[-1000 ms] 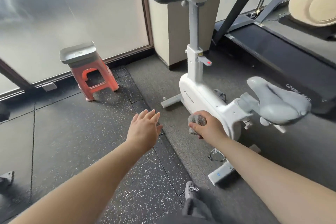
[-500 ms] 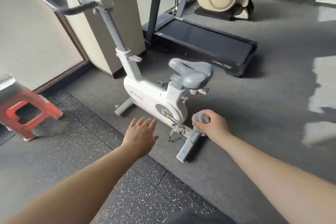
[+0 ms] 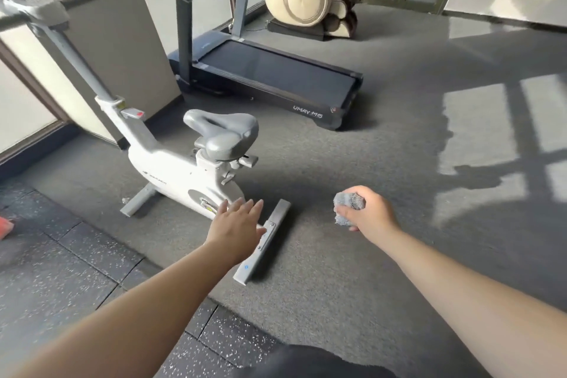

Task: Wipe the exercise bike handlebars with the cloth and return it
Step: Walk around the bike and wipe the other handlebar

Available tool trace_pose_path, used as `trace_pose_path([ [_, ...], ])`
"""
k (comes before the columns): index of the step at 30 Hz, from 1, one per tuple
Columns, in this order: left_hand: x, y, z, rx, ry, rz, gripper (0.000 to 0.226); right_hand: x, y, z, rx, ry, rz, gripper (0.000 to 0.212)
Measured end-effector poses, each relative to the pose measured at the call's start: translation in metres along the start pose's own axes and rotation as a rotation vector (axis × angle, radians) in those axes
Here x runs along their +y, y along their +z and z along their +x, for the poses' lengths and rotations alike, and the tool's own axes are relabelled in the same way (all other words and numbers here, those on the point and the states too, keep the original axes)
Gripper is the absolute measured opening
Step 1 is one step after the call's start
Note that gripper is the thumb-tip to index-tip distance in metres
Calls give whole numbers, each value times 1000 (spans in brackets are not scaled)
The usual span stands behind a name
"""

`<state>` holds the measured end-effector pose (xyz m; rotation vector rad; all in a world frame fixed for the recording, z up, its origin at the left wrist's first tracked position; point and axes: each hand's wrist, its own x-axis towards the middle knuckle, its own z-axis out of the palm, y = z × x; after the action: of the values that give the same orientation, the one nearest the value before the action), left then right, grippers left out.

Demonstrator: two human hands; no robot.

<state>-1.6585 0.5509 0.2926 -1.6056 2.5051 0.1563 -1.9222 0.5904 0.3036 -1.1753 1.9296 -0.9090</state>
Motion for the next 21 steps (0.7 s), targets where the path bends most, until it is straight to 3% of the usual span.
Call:
trace_pose_path([
  [9, 68, -12, 72, 37, 3, 8, 66, 27, -53, 61, 31, 17, 17, 27],
  [21, 69, -43, 261, 113, 60, -41, 64, 1, -82, 230, 44, 13, 43, 29],
])
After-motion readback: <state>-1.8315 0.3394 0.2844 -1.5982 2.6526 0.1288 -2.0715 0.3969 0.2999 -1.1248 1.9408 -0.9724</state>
